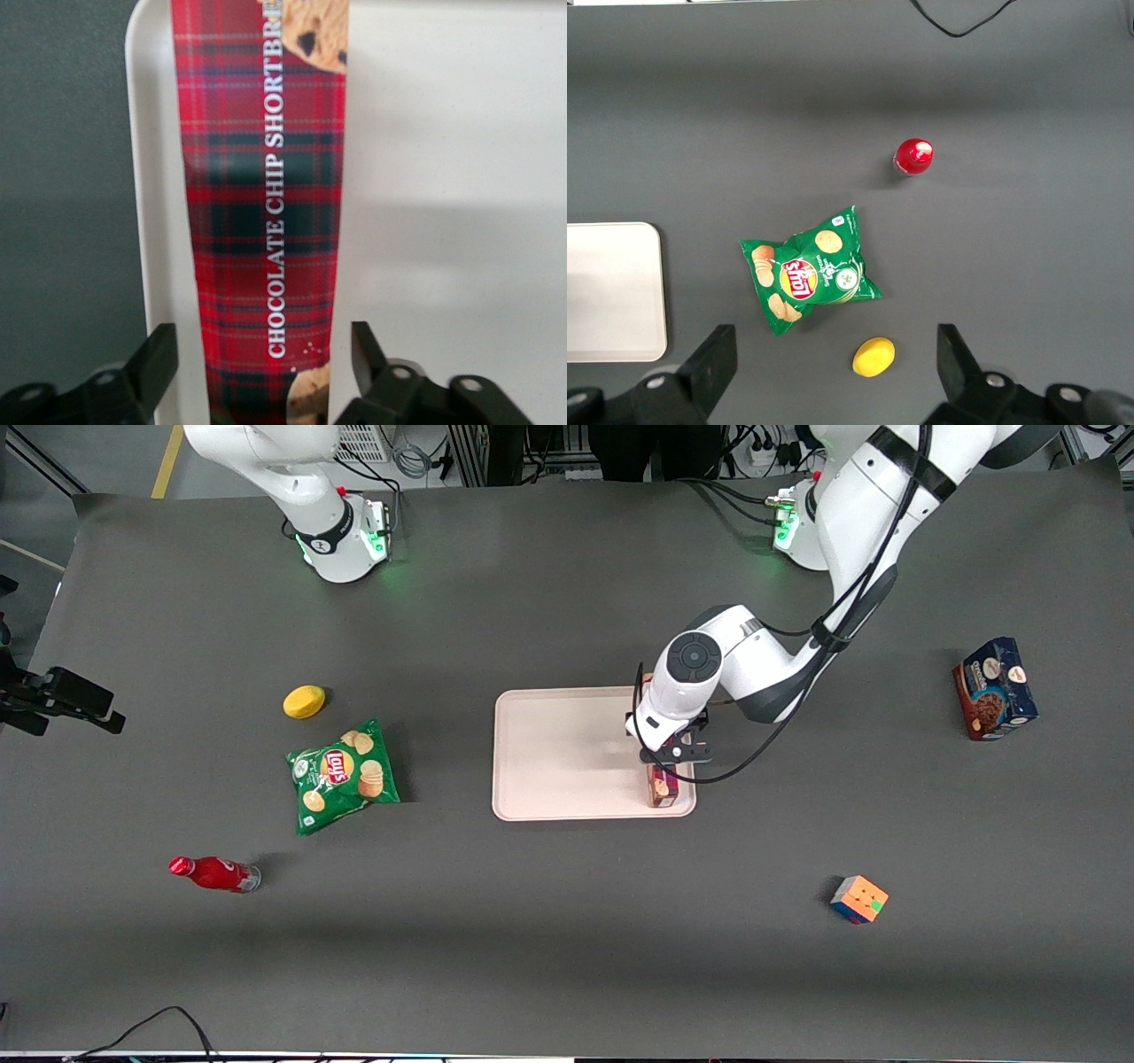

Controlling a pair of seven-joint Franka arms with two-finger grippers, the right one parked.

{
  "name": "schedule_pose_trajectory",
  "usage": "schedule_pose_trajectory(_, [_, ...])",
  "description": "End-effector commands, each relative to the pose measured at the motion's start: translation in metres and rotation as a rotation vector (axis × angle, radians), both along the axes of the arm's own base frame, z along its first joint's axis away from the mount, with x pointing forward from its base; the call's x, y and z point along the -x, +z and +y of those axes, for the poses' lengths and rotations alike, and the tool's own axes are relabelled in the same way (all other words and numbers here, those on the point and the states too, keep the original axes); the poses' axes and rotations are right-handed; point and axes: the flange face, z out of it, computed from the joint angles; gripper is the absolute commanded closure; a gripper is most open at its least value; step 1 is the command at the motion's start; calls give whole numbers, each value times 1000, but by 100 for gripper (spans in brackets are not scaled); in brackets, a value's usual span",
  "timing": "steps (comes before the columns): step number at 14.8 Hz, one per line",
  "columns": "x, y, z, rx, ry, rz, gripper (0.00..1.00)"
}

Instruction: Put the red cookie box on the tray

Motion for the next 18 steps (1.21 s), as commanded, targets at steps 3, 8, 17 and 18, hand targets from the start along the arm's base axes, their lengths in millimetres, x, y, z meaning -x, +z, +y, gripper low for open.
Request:
schedule_pose_trajectory(3, [-2,1,-3,6,12,-19,0])
schedule_pose_trajectory(8, [-20,84,-17,-82,-2,-52,0])
schedule_pose_trajectory(17, [-68,358,68,-137,-127,96,0])
schedule_pose_trajectory(18, [-69,375,89,-149,-141,90,0])
